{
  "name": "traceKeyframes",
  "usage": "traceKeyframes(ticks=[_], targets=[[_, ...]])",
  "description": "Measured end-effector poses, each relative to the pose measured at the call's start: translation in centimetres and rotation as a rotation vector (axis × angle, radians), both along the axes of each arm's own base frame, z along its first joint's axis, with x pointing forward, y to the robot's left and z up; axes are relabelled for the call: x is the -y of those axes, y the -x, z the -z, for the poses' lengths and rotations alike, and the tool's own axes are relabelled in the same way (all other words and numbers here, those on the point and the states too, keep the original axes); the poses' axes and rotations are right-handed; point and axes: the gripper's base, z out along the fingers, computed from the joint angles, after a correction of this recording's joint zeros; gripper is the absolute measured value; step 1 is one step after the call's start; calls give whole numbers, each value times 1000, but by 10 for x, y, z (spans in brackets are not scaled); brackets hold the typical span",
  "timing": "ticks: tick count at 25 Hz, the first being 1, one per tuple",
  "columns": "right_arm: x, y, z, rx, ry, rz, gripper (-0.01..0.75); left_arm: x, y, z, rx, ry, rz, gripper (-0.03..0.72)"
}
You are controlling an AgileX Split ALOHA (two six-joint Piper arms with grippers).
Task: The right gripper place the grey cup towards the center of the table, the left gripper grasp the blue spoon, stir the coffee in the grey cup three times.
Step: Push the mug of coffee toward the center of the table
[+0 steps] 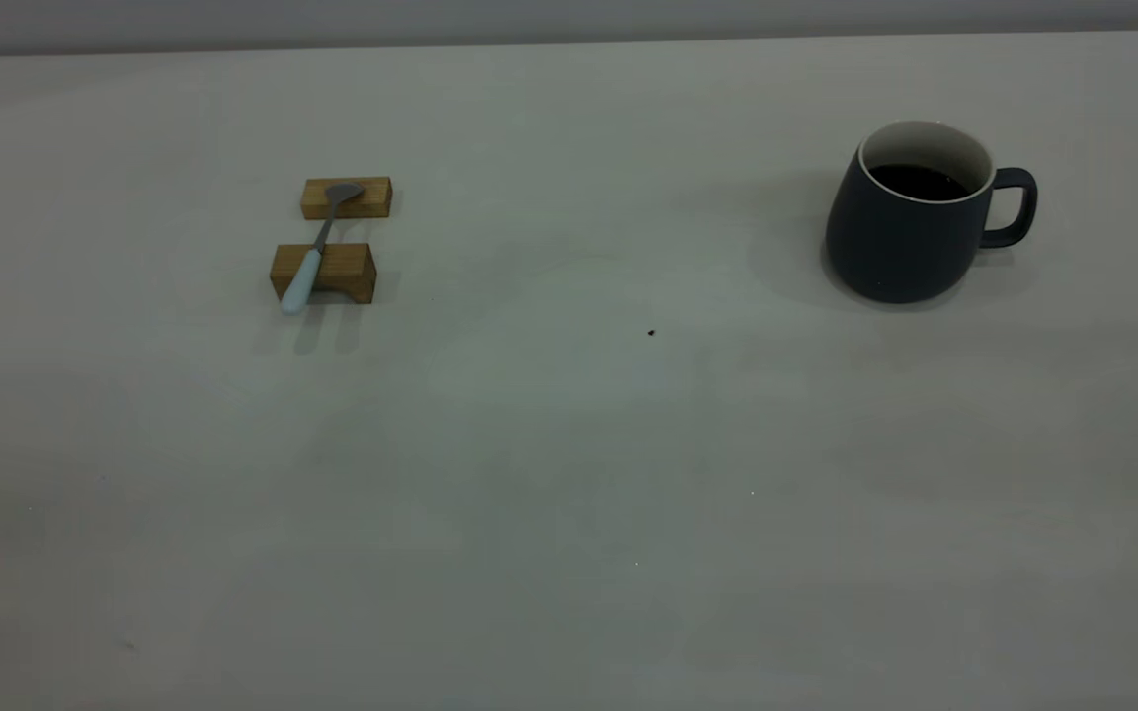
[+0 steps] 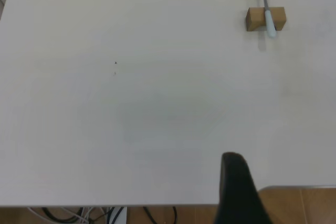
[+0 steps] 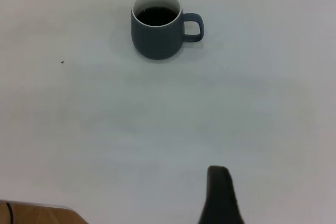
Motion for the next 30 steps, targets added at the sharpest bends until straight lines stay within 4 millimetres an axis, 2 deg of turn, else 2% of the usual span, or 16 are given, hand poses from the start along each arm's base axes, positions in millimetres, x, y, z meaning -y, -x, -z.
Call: traceKeyframes(ticks=[16,24,27,30], targets=[[0,0,0,0,0,0,591,0,0,0,0,0,0,515],[-1,-2,-3,7,-105,56,591,0,0,0,0,0,0,515],[0,-14,-17,-13,-100,78,591,0,0,0,0,0,0,515],[3,-44,-43,-37,-56,87,591,0,0,0,0,0,0,515]])
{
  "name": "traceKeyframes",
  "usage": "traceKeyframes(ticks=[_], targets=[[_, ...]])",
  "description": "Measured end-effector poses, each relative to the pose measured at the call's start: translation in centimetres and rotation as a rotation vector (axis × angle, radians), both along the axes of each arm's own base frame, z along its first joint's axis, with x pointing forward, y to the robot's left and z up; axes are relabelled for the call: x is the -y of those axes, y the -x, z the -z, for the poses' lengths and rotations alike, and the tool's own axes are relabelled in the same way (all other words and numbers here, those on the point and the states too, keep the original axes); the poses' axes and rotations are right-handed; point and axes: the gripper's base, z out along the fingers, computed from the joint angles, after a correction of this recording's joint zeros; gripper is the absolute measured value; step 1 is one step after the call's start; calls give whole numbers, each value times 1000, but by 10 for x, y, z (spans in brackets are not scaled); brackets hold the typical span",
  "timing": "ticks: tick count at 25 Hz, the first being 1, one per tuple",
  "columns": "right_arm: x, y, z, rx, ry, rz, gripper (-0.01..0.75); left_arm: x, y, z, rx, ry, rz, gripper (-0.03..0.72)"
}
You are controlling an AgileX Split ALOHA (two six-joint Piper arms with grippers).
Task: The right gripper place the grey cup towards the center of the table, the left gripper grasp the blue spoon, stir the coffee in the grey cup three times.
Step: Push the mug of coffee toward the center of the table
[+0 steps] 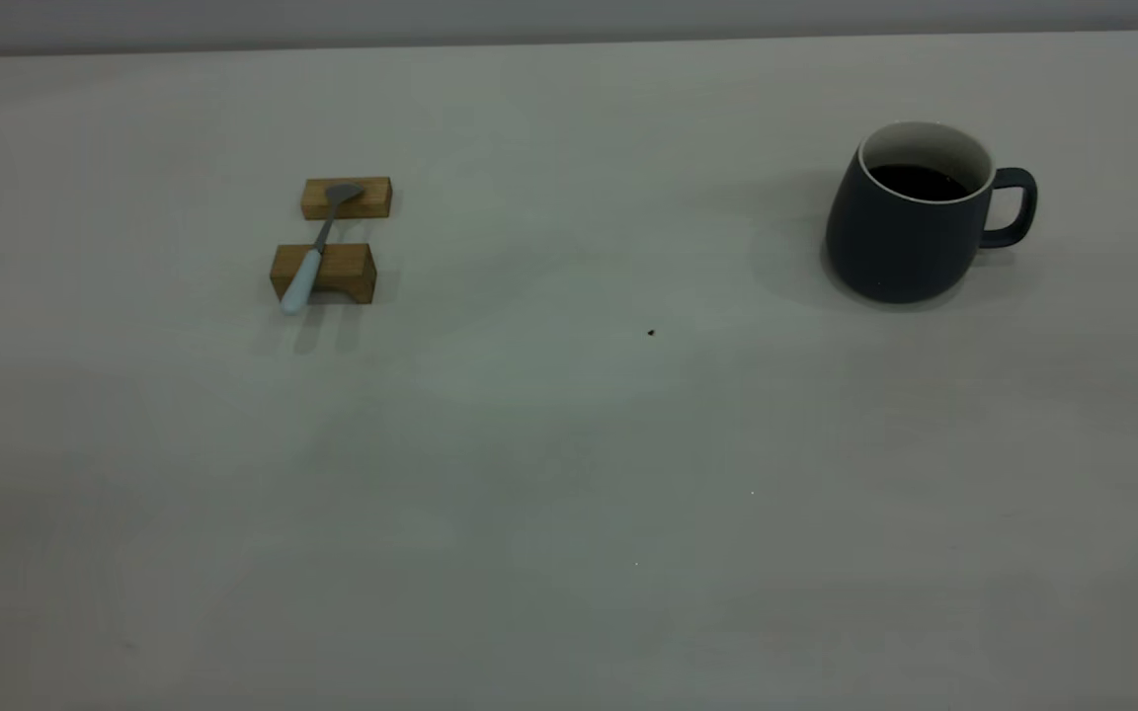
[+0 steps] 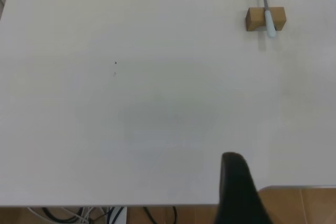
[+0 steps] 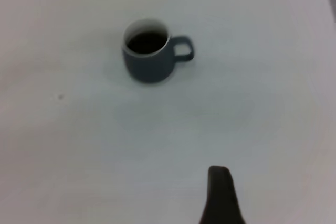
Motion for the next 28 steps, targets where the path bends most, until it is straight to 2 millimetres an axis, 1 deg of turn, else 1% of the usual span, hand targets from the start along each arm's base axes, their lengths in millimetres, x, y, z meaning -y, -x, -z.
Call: traceKeyframes(ticks=[2,4,6,7,9,10,13,16,20,24,28], targets=[[1,-32,-15,-25,60,-24,591,0,0,0,0,0,0,515],[2,-65,-21,-42,140,-60,591,0,0,0,0,0,0,515],[2,-98,-18,-79,205,-103,591,0,0,0,0,0,0,515],[2,-112,-16,-88,231,-123,591,0,0,0,0,0,0,515],[2,-142,-7,-140,271,-163,591,0,0,0,0,0,0,515],[2,-155,-2,-169,288,-184,591,0,0,0,0,0,0,515],[1,-197,21,-285,346,-267,591,0,0,0,0,0,0,515],[0,-235,47,-381,427,-389,591,0,0,0,0,0,0,515],[-3,-276,80,-465,483,-540,591,0,0,0,0,0,0,515],[-9,-307,111,-507,541,-689,591,0,0,0,0,0,0,515],[-18,-327,140,-534,631,-833,591,0,0,0,0,0,0,515]])
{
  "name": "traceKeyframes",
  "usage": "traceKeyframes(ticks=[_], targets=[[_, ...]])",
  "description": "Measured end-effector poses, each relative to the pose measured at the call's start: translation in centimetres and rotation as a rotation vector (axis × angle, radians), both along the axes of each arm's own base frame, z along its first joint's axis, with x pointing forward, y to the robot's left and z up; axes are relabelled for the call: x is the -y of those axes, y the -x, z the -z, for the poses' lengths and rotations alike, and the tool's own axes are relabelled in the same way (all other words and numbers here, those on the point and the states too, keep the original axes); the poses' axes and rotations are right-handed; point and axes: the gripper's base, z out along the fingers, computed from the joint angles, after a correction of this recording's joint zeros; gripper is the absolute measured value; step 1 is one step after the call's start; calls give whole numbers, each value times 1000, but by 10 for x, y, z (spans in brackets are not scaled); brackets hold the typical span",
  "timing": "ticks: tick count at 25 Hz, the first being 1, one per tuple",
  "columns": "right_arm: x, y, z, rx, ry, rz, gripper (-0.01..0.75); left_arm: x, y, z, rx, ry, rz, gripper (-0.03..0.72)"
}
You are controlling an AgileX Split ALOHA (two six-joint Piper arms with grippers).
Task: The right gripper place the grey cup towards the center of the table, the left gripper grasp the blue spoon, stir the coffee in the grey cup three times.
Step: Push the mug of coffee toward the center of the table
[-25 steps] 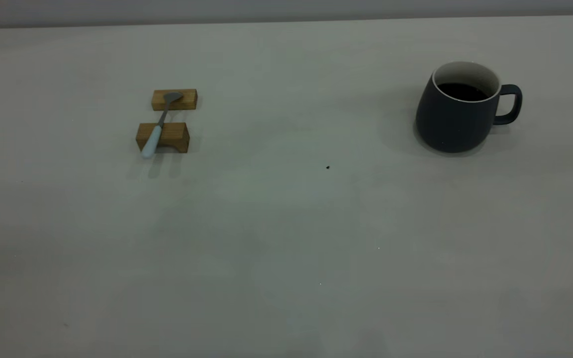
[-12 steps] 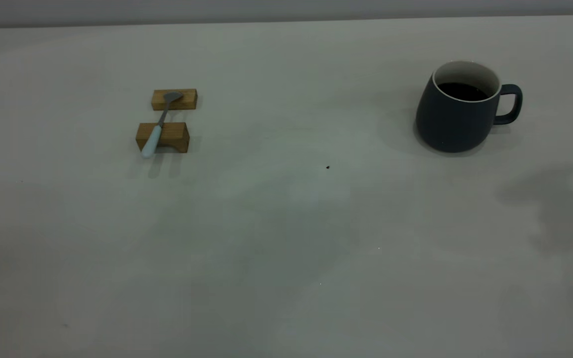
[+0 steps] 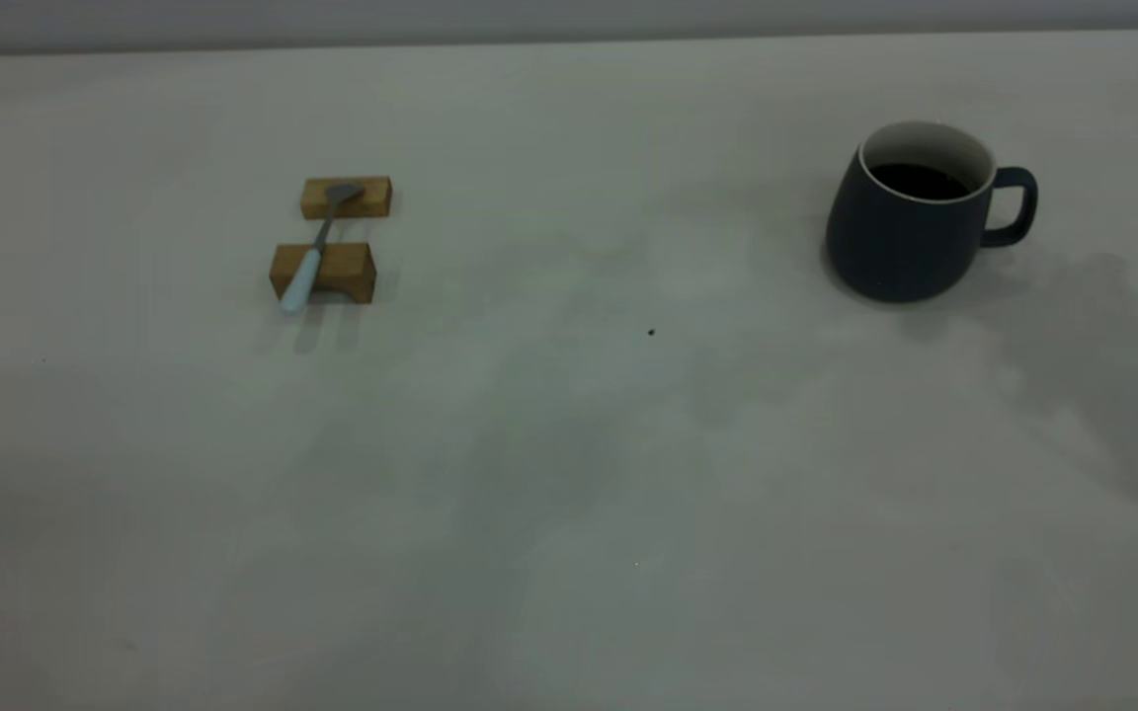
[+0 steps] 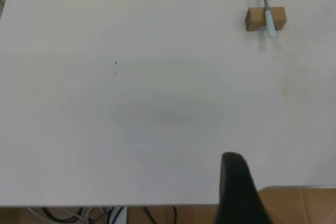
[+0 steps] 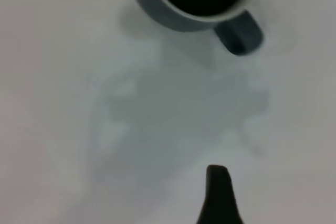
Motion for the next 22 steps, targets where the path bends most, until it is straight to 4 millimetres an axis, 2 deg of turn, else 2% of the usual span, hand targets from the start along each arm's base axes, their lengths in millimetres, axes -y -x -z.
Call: traceKeyframes(ticks=[5,9,19,22], targets=[[-1,-18,34,-27,95,-110,591,0,0,0,0,0,0,515],[1,-30,51,-45,147,-162,591,0,0,0,0,0,0,515],[0,-63,66,-6,198,-254,591,0,0,0,0,0,0,515],[0,-68,76,-11,205,-281,591,0,0,0,0,0,0,515]])
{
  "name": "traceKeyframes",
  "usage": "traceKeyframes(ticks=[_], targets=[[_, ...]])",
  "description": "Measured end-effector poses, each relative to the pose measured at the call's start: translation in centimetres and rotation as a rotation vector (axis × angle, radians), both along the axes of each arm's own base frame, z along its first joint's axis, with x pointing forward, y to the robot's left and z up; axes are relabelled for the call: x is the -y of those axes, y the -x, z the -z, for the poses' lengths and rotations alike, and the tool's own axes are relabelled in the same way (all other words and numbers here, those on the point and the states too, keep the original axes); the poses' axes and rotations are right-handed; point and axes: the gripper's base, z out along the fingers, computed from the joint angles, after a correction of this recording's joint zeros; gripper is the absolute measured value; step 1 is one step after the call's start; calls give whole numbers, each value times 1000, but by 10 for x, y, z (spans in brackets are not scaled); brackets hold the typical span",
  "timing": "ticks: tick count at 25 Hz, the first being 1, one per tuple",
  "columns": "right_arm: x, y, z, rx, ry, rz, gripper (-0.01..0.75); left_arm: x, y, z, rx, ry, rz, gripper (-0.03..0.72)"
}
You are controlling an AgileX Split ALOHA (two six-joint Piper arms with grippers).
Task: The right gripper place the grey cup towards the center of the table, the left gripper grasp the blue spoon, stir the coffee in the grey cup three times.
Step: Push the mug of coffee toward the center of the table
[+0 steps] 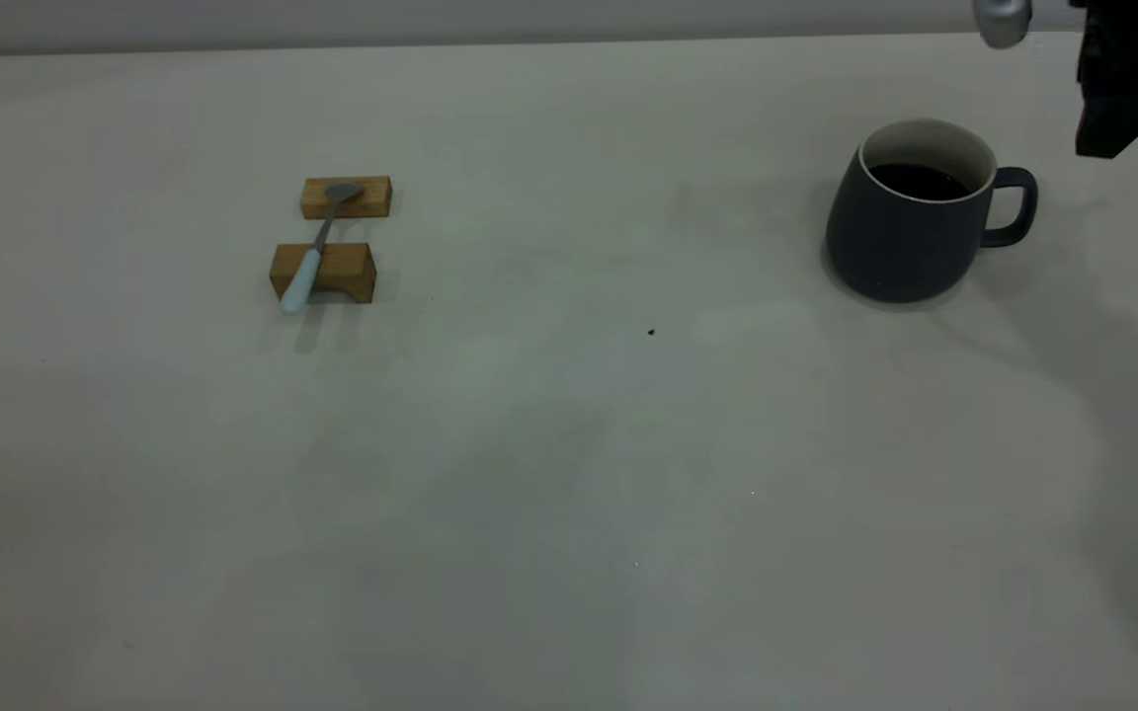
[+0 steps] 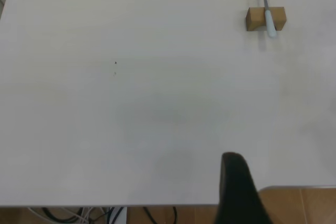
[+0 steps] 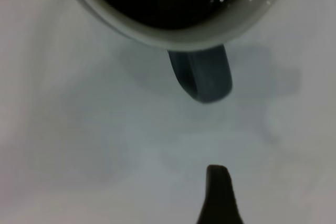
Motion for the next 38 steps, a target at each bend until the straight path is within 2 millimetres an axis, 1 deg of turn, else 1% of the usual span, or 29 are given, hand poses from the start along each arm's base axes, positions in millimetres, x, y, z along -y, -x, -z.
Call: traceKeyframes(ticks=[6,11,16,20,23,26,29,34,38], targets=[[-5,-3,21,-9,22,-98,591,0,0,0,0,0,0,515],[-14,-4,28,-3,23,-155,591,0,0,0,0,0,0,515],[-25,-3,30,-2,7,-168,591,0,0,0,0,0,0,515],[-29,-2,38,-14,-3,-168,590,0,0,0,0,0,0,515],[-29,-2,44,-26,-6,-167,570,0,0,0,0,0,0,515],[-30,-1,49,-37,-10,-164,523,0,0,0,0,0,0,515],[-30,0,51,-42,-18,-155,430,0,0,0,0,0,0,515],[-30,1,51,-54,-21,-143,179,0,0,0,0,0,0,515],[-36,2,51,-61,-27,-136,172,0,0,0,0,0,0,515]])
